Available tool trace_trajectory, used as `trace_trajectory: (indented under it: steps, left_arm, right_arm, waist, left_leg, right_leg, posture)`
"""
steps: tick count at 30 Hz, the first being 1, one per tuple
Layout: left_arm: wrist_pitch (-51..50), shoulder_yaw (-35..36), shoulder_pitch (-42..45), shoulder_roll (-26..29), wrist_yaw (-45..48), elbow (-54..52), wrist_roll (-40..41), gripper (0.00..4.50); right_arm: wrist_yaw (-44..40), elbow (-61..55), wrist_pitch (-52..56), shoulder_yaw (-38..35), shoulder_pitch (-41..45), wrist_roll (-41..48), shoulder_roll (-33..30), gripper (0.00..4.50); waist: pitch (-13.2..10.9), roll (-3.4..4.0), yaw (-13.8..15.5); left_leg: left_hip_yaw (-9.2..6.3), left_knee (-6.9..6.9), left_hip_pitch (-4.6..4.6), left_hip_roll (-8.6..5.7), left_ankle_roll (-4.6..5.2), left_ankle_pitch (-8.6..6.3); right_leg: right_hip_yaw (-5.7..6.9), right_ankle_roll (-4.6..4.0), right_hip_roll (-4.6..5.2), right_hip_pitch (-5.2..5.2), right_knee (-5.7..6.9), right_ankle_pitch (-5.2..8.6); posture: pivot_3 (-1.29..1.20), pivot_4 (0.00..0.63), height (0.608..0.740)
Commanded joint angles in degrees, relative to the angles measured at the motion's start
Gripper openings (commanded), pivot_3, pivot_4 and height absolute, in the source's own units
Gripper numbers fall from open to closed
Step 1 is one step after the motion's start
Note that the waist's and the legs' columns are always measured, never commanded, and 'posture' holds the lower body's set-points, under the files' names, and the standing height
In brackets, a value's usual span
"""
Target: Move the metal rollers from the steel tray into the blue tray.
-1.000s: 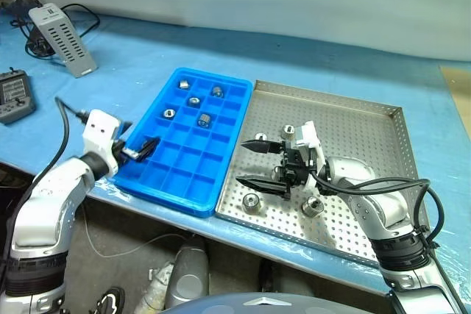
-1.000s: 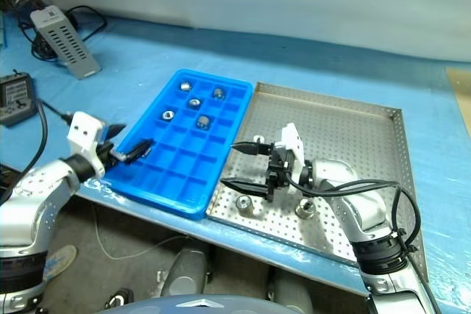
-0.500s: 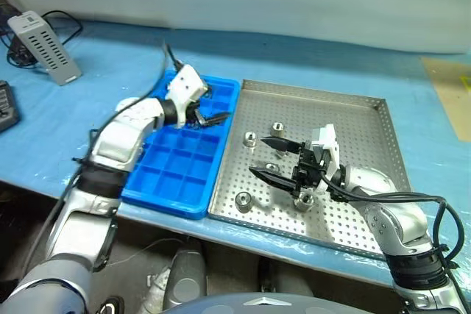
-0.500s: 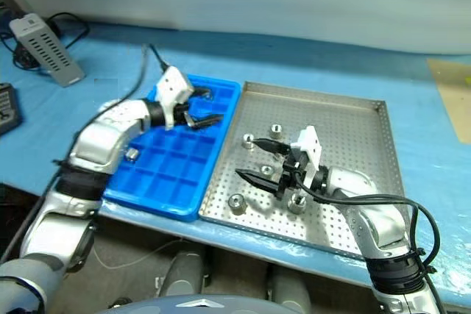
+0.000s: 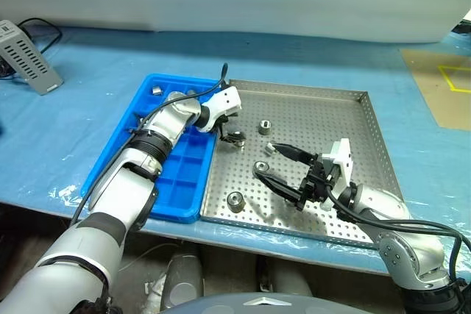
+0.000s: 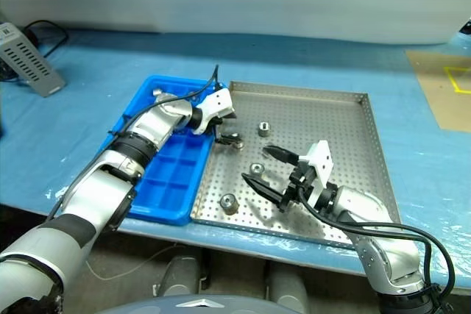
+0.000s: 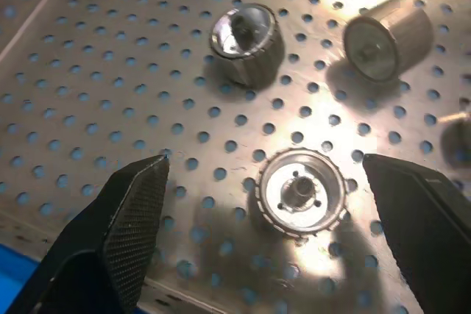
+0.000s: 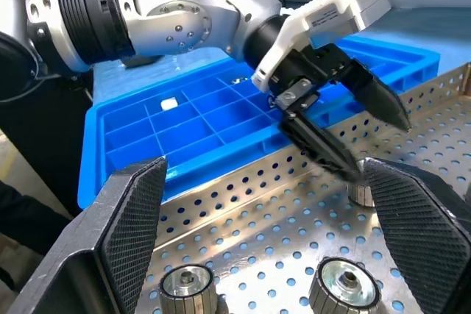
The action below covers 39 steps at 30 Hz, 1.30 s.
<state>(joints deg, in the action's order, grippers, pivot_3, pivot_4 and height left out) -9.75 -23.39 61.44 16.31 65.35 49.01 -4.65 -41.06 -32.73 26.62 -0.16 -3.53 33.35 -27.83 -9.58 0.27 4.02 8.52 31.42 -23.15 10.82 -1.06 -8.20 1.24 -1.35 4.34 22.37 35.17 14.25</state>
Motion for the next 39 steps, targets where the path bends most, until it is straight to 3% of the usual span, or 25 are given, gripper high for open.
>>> trace_trajectory:
  steps: [1,11,21,24,27,30,35,39]
  left_arm:
    - [2.9,-1.9,3.3,1.2,3.2,2.4,-3.4,4.46]
    - [8.8,-4.5,7.0,-5.2,-1.8,13.4,-11.7,4.46]
    - [11.0,-4.6,7.2,-5.7,0.6,16.8,-15.1,4.46]
    - [11.8,-5.0,6.3,-5.6,1.4,16.2,-15.9,3.84]
    - [12.0,-4.7,5.7,-5.7,1.7,15.6,-16.0,2.86]
    - [12.3,-5.0,5.2,-5.6,2.0,15.2,-16.6,2.86]
    - [12.6,-5.0,4.4,-5.2,2.8,14.2,-17.1,1.75]
    - [12.2,-4.3,4.4,-5.2,2.6,13.9,-16.8,1.70]
  right_arm:
    - [0.5,-2.4,-1.8,0.9,-0.3,-0.3,0.7,4.50]
    - [3.3,-3.1,-4.1,3.4,-3.0,-3.5,2.5,4.50]
    - [4.5,-3.1,-5.8,3.9,-5.0,-4.8,2.5,4.50]
    - [4.4,-2.3,-6.5,4.1,-4.8,-5.5,2.6,4.50]
    - [4.2,-1.6,-6.9,4.1,-4.3,-5.6,2.7,4.50]
    - [3.9,-1.3,-7.1,4.2,-4.0,-5.7,2.7,4.50]
    - [3.7,-1.1,-7.1,4.2,-3.9,-6.0,2.8,4.50]
    - [3.5,-0.7,-7.2,4.2,-3.7,-6.1,2.9,4.50]
  waist:
    - [0.0,0.00,-0.1]
    - [0.0,0.00,-0.1]
    - [0.0,0.01,-0.4]
    - [0.0,0.01,-0.6]
    - [0.0,0.01,-1.1]
    - [0.0,0.01,-1.4]
    - [0.0,0.00,-1.5]
    - [0.0,0.00,-1.5]
  left_leg:
    - [0.00,0.00,0.00,0.01,0.01,0.00]
    - [0.00,0.03,0.10,-0.01,0.38,-0.20]
    - [0.05,-0.11,0.78,-0.02,0.44,-0.24]
    - [0.07,-0.19,0.90,-0.02,0.44,-0.24]
    - [0.07,-0.22,0.92,-0.03,0.44,-0.24]
    - [0.07,-0.22,0.94,-0.04,0.46,-0.26]
    - [0.07,-0.25,0.97,-0.04,0.47,-0.27]
    - [0.07,-0.26,0.97,-0.04,0.48,-0.27]
  right_leg:
    - [0.00,0.00,0.00,0.00,0.00,0.00]
    - [0.04,0.00,0.14,-0.24,-0.18,0.00]
    - [0.03,0.05,0.18,-0.94,-0.46,-0.02]
    - [0.03,0.05,0.17,-1.06,-0.52,-0.01]
    - [0.03,0.05,0.17,-1.08,-0.55,-0.01]
    - [0.03,0.04,0.18,-1.12,-0.58,-0.01]
    - [0.03,0.05,0.18,-1.16,-0.64,0.00]
    - [0.04,0.05,0.18,-1.16,-0.65,-0.01]
  posture:
    - [-0.20,0.150,0.740]
    - [-0.26,0.150,0.740]
    - [-0.27,0.150,0.740]
    - [-0.26,0.150,0.740]
    - [-0.26,0.150,0.740]
    - [-0.26,0.150,0.740]
    - [-0.26,0.150,0.740]
    - [-0.26,0.150,0.740]
